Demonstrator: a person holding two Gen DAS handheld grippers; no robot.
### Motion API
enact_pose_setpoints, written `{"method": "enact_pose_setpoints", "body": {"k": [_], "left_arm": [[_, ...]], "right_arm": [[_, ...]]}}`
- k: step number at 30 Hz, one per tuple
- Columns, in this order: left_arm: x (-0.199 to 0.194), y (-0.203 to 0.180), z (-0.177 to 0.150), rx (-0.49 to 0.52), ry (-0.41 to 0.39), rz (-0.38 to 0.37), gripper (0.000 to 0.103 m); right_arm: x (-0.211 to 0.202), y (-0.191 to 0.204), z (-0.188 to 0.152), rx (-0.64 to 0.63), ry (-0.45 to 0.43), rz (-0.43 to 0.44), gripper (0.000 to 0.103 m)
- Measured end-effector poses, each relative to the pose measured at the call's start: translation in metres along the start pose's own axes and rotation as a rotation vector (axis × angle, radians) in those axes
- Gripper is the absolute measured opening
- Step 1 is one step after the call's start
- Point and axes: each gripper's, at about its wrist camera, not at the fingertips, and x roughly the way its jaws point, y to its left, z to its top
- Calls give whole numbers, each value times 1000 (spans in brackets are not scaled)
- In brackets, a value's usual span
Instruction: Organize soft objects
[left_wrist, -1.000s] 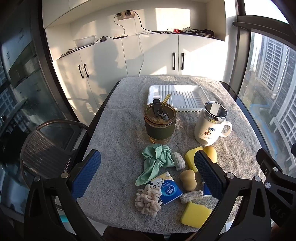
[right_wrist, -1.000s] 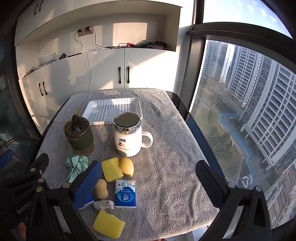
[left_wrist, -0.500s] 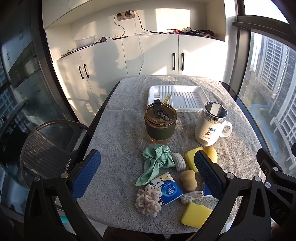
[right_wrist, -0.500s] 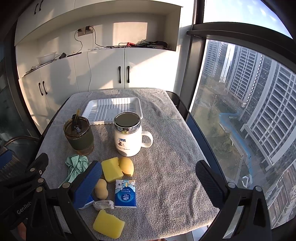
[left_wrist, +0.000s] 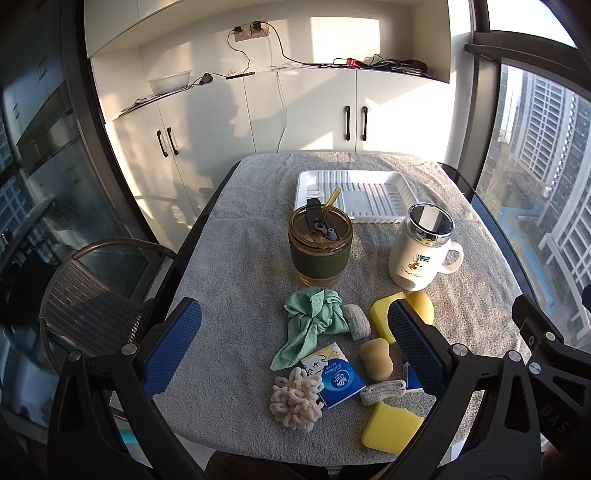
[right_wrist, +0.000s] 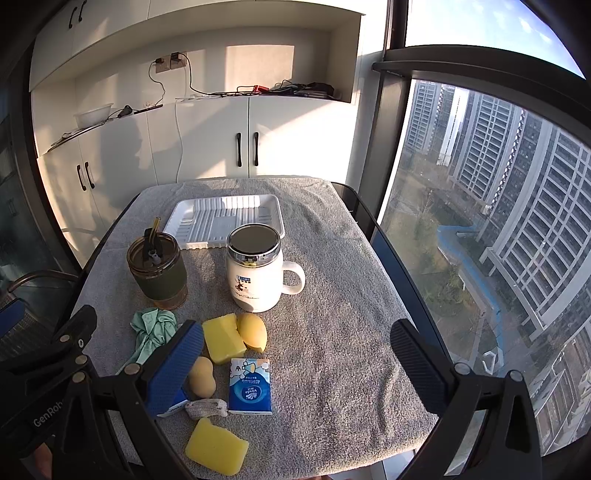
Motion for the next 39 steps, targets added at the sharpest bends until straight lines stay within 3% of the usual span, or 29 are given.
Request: {"method": "enact_pose_setpoints", "body": {"k": [39], "left_arm": [[3, -1, -2, 11, 6, 6, 102]], "right_arm": [[2, -1, -1, -4, 6, -2, 103]]}}
